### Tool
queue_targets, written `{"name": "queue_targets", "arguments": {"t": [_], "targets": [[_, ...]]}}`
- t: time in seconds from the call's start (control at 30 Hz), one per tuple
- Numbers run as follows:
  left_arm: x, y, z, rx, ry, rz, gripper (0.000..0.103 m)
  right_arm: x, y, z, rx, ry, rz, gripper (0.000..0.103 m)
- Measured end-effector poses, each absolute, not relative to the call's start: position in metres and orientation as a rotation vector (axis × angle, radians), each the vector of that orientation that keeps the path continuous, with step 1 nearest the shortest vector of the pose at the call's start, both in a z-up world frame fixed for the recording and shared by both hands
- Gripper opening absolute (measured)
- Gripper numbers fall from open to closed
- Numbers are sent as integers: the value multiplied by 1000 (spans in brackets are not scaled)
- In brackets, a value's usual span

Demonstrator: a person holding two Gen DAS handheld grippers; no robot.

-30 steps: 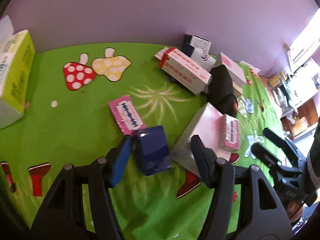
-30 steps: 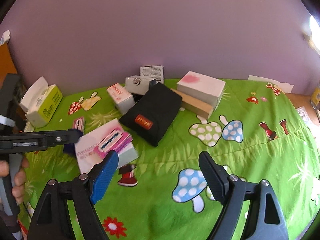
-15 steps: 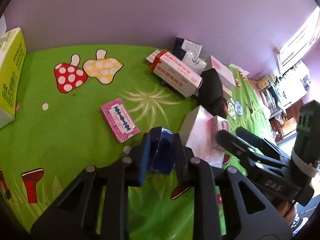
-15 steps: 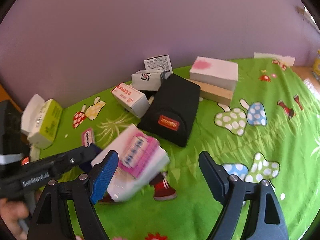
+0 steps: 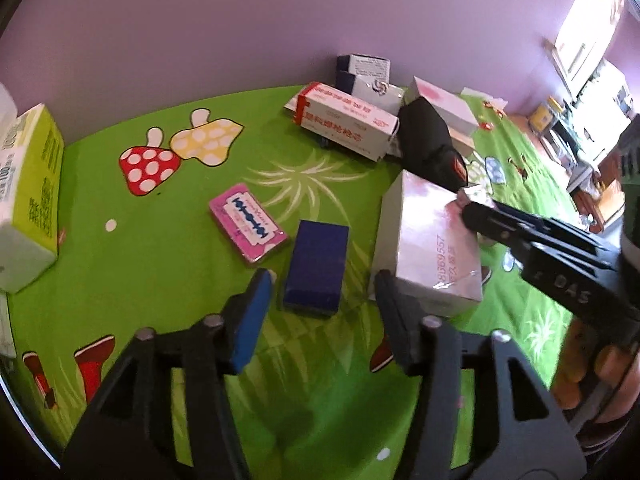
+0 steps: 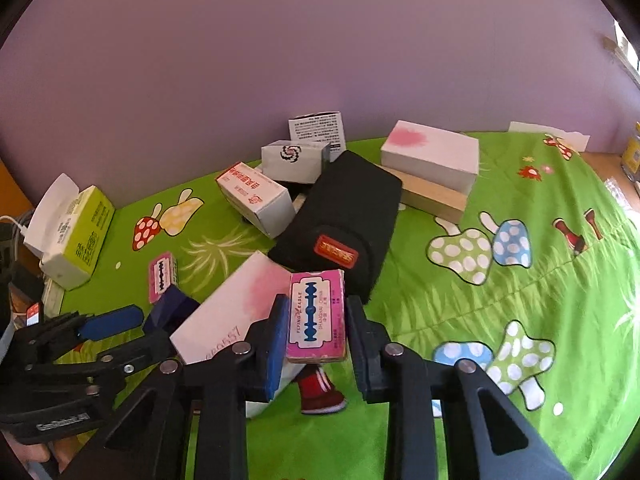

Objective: Organize objects
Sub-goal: 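Grasp the dark blue block with the left tool while the right tool grasps the pink razor-blade pack, then carry the block and pack into the storage box and open both tools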

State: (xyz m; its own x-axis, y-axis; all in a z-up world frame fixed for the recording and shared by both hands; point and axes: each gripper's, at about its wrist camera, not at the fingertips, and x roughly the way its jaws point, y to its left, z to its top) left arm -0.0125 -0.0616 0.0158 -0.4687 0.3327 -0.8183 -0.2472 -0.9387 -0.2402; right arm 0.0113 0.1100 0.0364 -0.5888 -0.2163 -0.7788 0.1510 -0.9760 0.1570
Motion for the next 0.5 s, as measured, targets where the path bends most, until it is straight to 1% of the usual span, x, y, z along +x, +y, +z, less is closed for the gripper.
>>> {"name": "queue_targets", "arguments": {"t": [0.03,0.07,0.1,0.3,0.5], "targets": [[-14,-60,14,-1390,-116,2425,43,15,113,37,1300,-103,-2633,30],[-15,-58,12,-1394,-104,2423,35,16,116,37,1298,-99,-2638,30],[-16,-58,12,-1394,-93,2429,32,18,119,37,1300,-99,-2641,30],[-3,-55,25,-1343,-97,2518,32,30,148,39,1295,-131,-2661,30],[18,-48,48,-1236,-149,2559,32,48,178,41,1294,-179,-2686,30]]}}
